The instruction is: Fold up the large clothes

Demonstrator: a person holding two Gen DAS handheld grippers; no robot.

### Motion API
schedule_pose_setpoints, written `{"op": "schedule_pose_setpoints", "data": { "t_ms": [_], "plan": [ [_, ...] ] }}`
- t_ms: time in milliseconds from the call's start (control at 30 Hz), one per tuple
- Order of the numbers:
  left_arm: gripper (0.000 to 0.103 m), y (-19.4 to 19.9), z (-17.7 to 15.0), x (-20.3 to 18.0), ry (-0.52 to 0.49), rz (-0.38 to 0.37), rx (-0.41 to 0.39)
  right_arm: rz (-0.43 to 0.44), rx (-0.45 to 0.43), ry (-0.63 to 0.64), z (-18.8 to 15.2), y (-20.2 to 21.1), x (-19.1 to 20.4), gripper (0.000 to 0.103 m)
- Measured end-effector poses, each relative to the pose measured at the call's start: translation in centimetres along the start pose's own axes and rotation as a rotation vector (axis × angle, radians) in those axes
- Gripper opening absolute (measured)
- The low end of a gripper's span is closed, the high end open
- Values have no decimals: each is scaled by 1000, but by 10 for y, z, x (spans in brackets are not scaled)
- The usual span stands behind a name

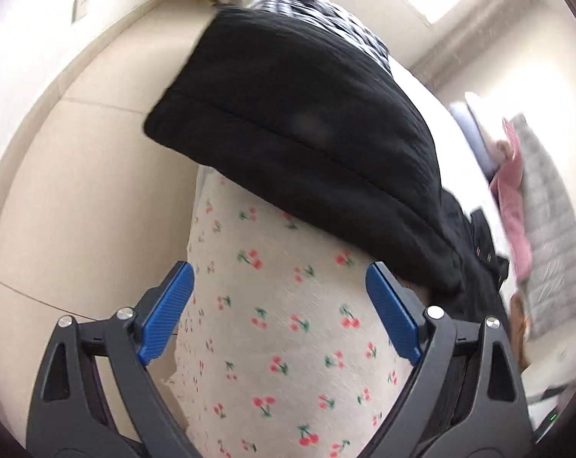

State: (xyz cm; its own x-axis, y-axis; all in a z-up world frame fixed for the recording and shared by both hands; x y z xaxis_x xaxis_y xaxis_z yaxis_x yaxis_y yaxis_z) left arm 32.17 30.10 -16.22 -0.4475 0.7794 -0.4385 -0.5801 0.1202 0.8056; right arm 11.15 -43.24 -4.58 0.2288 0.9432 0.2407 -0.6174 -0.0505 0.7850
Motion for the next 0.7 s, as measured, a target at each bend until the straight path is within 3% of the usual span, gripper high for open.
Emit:
{"op": "schedule_pose_setpoints", "data": {
  "t_ms": [100,300,333,400,433,467,600,700],
  "plan": [
    [91,-10,16,30,159,-74,-31,-5,10,3,-2,-6,4,79],
    [87,-44,26,49,361,-212,-45,0,48,28,-7,-22,22,79],
    [80,-48,27,51,387,-225,-53,4,53,33,-8,-24,26,79],
    [54,-50,32,49,424,-247,-81,11,63,48,-9,-29,35,79],
    [21,-46,37,48,423,-256,-112,15,69,56,-10,-31,40,79],
    [10,-38,44,50,416,-248,-146,19,73,64,-10,-33,44,79],
    [5,11,71,17,319,-242,-324,34,78,99,-10,-35,58,79],
    [5,60,90,-31,225,-316,-423,42,79,114,-8,-37,66,79]
  ]
}}
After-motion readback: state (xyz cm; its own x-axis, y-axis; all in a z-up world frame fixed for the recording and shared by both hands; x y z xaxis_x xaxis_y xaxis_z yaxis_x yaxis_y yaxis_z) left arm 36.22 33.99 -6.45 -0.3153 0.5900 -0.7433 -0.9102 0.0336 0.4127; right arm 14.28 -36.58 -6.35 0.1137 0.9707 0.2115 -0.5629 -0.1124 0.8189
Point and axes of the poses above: each gripper's, at about its wrist camera, not at the fingertips, and y roughly against the way its jaws point, x to its left, z to its top, the point moved 8 cm from there along -y, roughly the way its jaws point, and after that the axes turned 6 degrees about z, right-handed, at the moved point
